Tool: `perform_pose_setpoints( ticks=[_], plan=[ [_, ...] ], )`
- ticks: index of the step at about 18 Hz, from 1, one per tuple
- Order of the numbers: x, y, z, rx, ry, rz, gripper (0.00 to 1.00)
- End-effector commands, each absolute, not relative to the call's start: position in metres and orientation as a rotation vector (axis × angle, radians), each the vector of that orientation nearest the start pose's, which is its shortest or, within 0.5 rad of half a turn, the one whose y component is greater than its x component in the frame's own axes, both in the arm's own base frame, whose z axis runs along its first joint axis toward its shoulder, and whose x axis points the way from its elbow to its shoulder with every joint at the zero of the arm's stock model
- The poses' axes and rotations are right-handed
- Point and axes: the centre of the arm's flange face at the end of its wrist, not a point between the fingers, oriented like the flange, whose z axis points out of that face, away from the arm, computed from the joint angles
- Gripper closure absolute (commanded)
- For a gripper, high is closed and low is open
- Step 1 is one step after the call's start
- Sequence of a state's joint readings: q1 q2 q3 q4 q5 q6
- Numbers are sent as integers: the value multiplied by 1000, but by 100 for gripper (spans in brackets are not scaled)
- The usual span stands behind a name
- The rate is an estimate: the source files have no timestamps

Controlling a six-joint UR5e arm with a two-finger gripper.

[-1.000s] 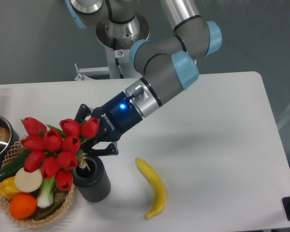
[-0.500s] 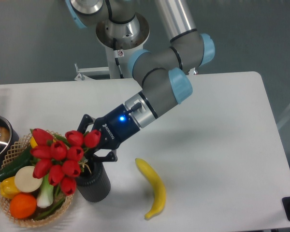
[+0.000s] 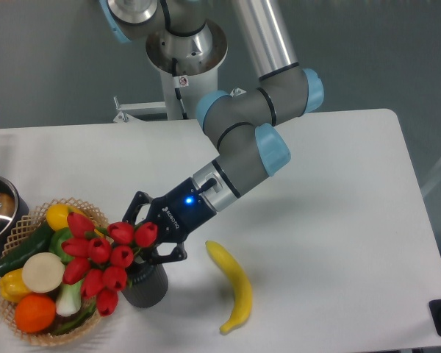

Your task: Insert the flowers into the vase

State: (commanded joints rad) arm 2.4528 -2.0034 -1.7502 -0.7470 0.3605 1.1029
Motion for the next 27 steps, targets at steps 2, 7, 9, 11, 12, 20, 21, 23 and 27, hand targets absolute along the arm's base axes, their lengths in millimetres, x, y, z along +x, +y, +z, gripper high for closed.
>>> perform_pose_setpoints(
  ticks=[2, 7, 9, 11, 12, 20, 21, 23, 27],
  plan=[
    [-318, 553, 308, -1935, 350, -573, 0],
    [-324, 519, 311, -1947, 293, -547, 0],
    [-327, 503, 315, -1953, 266, -530, 0],
    [-329, 487, 320, -1995, 248, -484, 0],
    [-329, 481, 321, -2016, 242, -465, 0],
    [-392, 397, 326, -2133, 52, -272, 0],
    [-402, 392, 330, -2182, 43, -220, 0],
    [-424, 385, 334, -2328, 29, -90, 0],
    [-468, 374, 316, -2612, -23, 111, 0]
  ],
)
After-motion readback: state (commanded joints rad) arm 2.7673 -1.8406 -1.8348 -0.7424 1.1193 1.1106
